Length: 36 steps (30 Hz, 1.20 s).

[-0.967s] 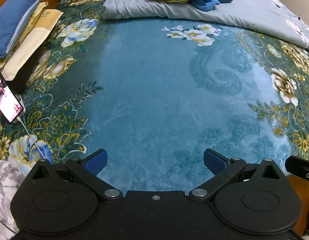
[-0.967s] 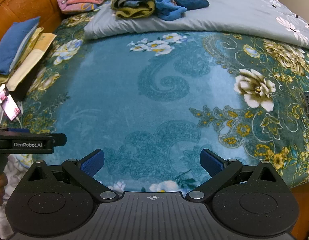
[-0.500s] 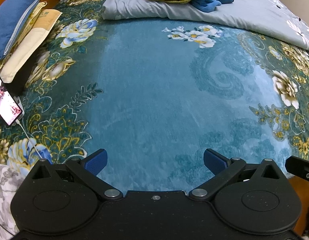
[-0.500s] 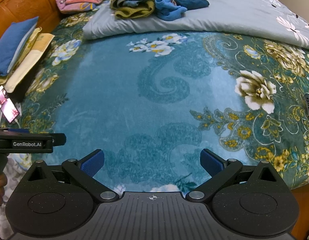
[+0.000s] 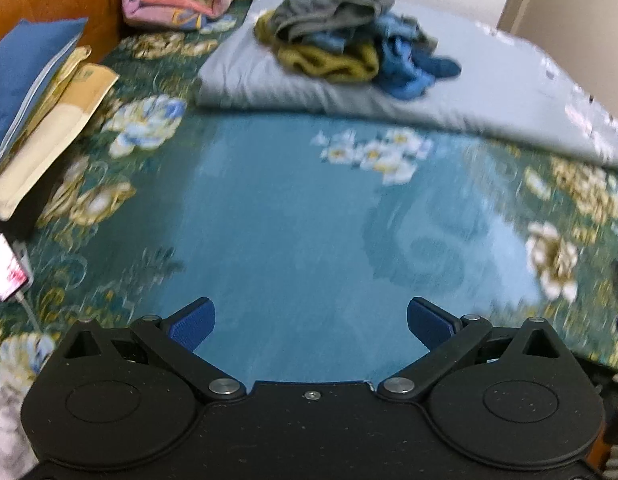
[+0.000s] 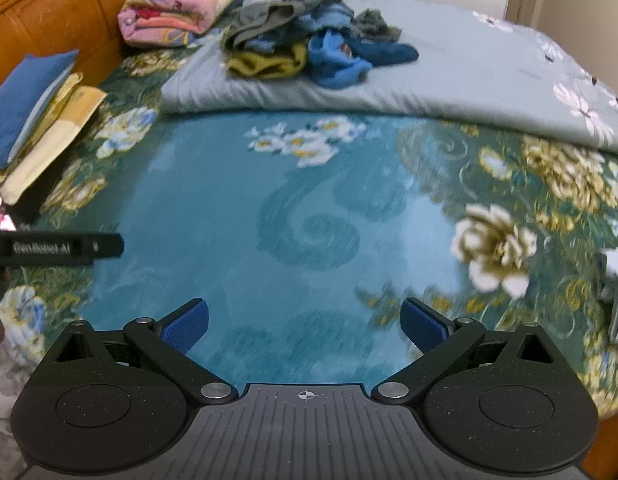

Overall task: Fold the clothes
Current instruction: 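Move both grippers toward the clothes pile on the duvet, then grasp the grey sweatpants cuff with the left gripper and lift it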

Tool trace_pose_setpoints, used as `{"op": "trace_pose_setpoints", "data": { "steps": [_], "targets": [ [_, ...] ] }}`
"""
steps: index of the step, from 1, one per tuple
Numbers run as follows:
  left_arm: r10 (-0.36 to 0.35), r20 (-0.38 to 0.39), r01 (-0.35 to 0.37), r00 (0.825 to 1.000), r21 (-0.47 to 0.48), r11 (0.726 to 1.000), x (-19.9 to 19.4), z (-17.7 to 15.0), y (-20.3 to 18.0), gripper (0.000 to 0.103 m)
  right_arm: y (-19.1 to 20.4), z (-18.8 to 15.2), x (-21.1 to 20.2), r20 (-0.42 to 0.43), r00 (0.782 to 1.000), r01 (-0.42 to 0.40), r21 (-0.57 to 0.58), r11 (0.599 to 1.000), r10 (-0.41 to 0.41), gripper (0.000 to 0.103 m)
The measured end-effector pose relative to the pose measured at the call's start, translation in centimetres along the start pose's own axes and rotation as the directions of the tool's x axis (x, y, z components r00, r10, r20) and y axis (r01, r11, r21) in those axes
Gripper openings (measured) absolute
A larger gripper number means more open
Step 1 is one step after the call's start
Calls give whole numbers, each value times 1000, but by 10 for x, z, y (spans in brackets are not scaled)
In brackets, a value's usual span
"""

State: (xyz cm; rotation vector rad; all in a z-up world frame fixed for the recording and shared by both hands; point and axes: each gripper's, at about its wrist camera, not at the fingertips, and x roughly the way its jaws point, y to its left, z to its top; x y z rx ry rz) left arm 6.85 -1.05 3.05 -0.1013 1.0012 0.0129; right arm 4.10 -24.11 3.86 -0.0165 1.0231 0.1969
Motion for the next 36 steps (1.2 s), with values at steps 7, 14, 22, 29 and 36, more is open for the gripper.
{"op": "trace_pose_setpoints", "data": {
  "steps": [7, 14, 22, 29, 36],
  "targets": [
    [45, 46, -45, 998, 4, 999, 23, 47, -19, 101, -32, 44, 32, 16, 999, -34, 16, 999, 34, 103],
    [108, 65, -106, 992, -43, 993, 59, 98, -28, 101, -70, 95, 77, 8, 997, -80, 16, 997, 80, 103],
    [168, 148, -158, 975, -76, 985, 103, 206, -43, 101, -118, 153, 138, 10, 996, -93, 76, 993, 92, 103],
    [140, 246, -131, 959, -51, 990, 159, 308, -70, 100, -148, 164, 177, -22, 995, -89, 153, 984, 93, 103],
    [118, 261, -122, 958, 0, 993, 234, 372, -103, 91, -184, 142, 198, -83, 994, -50, 237, 970, 72, 103]
  ]
}}
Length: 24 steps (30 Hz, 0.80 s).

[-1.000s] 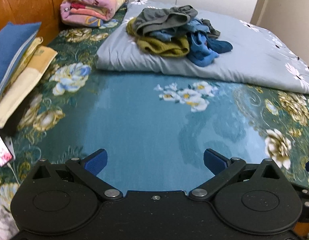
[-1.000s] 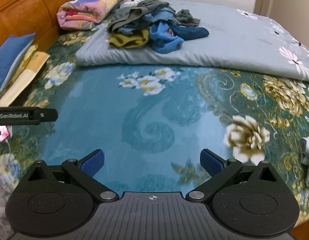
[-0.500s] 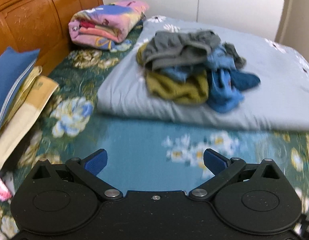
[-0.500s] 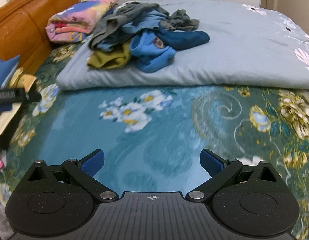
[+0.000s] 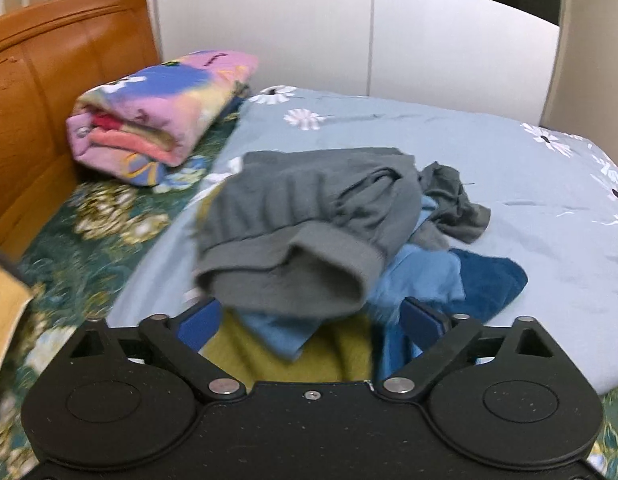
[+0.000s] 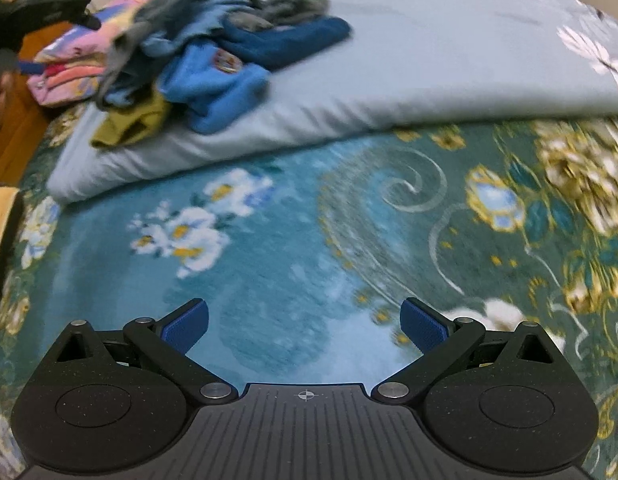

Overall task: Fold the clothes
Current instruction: 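Grasp the grey sweatpants cuff with the left gripper and lift it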

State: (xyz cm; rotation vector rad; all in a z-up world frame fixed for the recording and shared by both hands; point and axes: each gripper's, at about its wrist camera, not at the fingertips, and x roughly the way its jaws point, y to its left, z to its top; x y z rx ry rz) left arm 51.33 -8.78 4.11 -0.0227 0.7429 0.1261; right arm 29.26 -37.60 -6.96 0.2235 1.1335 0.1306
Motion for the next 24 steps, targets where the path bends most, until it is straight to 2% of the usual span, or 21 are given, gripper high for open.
{"op": "trace_pose_setpoints", "data": {
  "steps": [2, 4, 6, 8, 11, 14, 15, 16, 19, 20, 24],
  "targets": [
    [-12, 4, 12, 1000, 23, 1000, 21, 3, -10, 80, -13, -3, 4, -12, 1000, 19, 27, 999, -18, 103],
    [-20, -16, 21, 1000, 31, 999, 39, 5, -16, 76, -24, -6, 8, -20, 999, 43, 52, 998, -42, 103],
    [-31, -45, 33, 999, 34, 999, 58, 6, -18, 68, -33, -8, 9, -21, 998, 61, 81, 995, -60, 103],
    [-30, -50, 31, 998, 20, 999, 72, 8, -19, 56, -40, -11, 10, -19, 997, 73, 105, 992, -71, 103],
    [-28, -31, 27, 999, -19, 999, 82, 15, -18, 53, -47, -16, 11, -19, 996, 87, 135, 987, -86, 103],
    [-23, -22, 22, 1000, -14, 1000, 91, 23, -21, 49, -49, -23, 14, -32, 996, 93, 155, 984, -89, 103],
    [-22, -13, 22, 1000, -16, 1000, 92, 26, -21, 47, -49, -24, 14, -36, 995, 93, 156, 983, -88, 103],
    [-25, -3, 25, 1000, -25, 999, 91, 29, -20, 40, -48, -25, 15, -40, 995, 92, 156, 983, -87, 103],
    [-38, 29, 41, 999, -108, 993, 84, 38, -11, 29, -46, -27, 16, -46, 996, 87, 158, 984, -81, 103],
    [-46, 32, 49, 998, -133, 990, 82, 40, -7, 13, -45, -28, 16, -48, 996, 87, 157, 984, -80, 103],
    [-95, 93, 111, 991, -187, 976, 63, 53, 9, 7, -42, -25, 15, -43, 996, 84, 149, 985, -79, 103]
  ]
}}
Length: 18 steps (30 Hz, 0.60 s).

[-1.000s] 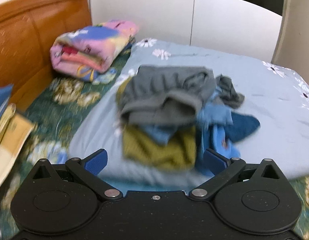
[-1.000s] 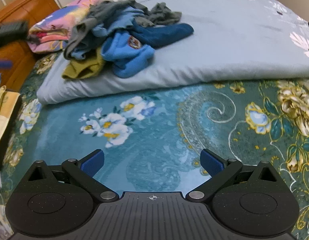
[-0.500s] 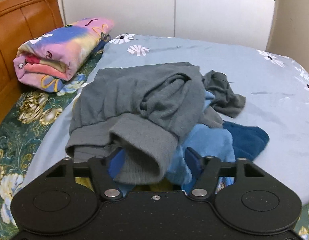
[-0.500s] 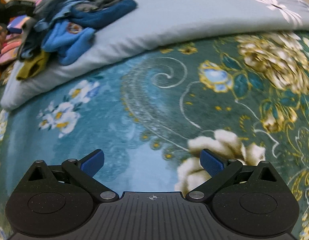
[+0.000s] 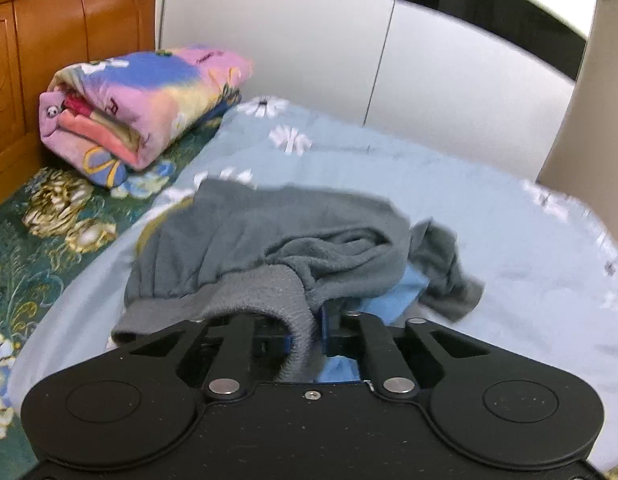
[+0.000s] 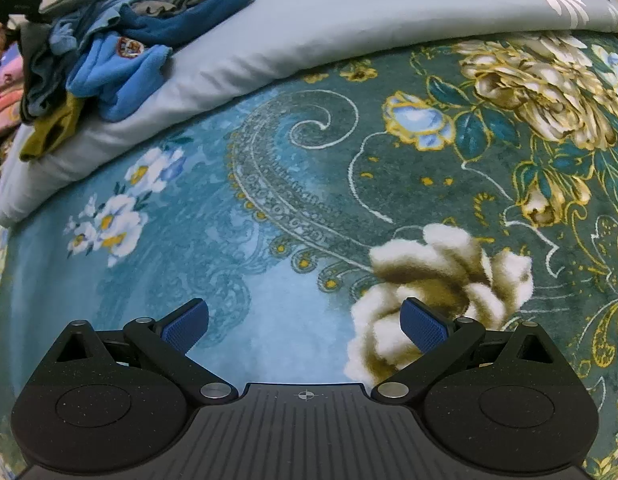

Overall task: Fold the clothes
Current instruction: 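Grasp the grey sweatpants cuff with the left gripper and lift it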

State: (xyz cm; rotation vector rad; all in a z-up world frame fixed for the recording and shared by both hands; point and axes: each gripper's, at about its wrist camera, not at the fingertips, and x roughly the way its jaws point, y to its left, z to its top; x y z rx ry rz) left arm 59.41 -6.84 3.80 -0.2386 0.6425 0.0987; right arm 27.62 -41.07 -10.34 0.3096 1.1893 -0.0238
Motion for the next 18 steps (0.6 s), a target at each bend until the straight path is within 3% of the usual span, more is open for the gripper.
{"op": "trace_pose_setpoints", "data": {
  "steps": [5, 9, 15, 18],
  "targets": [
    [-106, 98, 115, 990, -92, 989, -39, 36, 15, 6, 8, 6, -6, 20, 1000, -13, -10, 1000, 13, 103],
    [-179, 183, 199, 967, -98, 975, -78, 67, 23, 6, 18, 10, -16, 50, 998, -28, -19, 999, 29, 103],
    [-276, 302, 304, 913, -51, 951, -157, 108, 32, 5, 33, 11, -40, 101, 994, -38, -26, 999, 40, 103],
    [-326, 372, 355, 869, -10, 935, -209, 126, 39, 5, 41, 7, -57, 133, 990, -39, -29, 999, 43, 103]
  ]
}}
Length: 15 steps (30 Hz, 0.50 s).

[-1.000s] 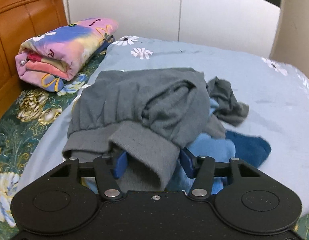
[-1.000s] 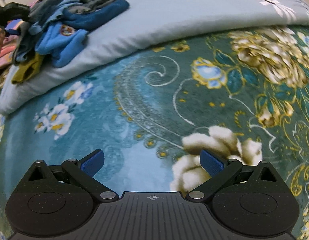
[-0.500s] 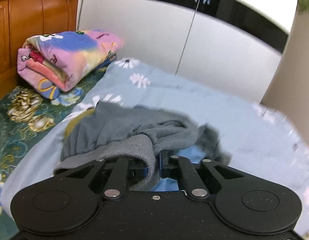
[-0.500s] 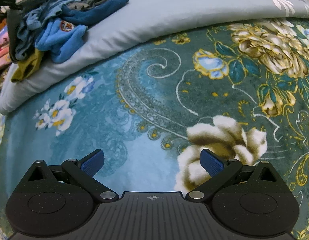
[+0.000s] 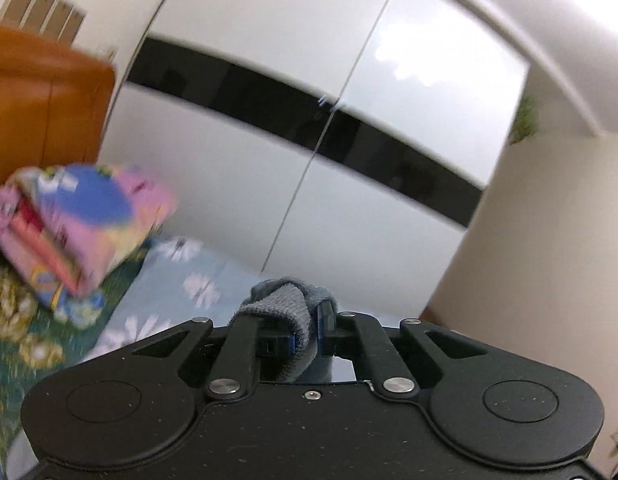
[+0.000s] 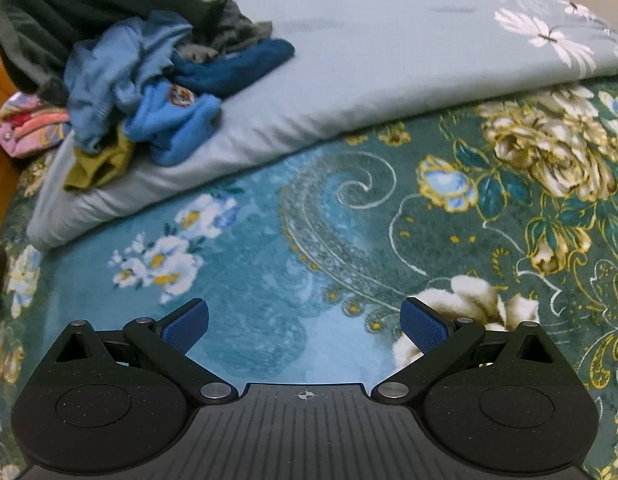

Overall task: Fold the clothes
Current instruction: 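Grasp the grey sweatpants cuff with the left gripper and lift it, then pull the grey sweatpants off the pile onto the teal sheet with the left gripper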

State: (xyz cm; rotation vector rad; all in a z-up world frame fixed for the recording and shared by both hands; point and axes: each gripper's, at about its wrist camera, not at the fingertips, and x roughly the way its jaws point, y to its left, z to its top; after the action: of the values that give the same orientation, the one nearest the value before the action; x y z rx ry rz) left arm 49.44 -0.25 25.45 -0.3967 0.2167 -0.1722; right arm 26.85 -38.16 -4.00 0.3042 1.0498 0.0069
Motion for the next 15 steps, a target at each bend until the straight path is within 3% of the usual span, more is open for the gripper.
{"op": "trace_pose_setpoints", "data": {
  "steps": [8, 12, 15],
  "targets": [
    [-155, 150, 138, 976, 120, 983, -144, 97, -34, 5, 37, -20, -56, 89, 996, -17, -21, 1000, 19, 103],
    [-227, 114, 206, 967, 169, 964, -214, 113, -46, 5, 58, -33, -84, 131, 991, -32, -39, 999, 37, 103],
    [-265, 34, 253, 964, 208, 945, -254, 104, -58, 5, 74, -40, -104, 166, 984, -52, -60, 997, 61, 103]
  ]
}}
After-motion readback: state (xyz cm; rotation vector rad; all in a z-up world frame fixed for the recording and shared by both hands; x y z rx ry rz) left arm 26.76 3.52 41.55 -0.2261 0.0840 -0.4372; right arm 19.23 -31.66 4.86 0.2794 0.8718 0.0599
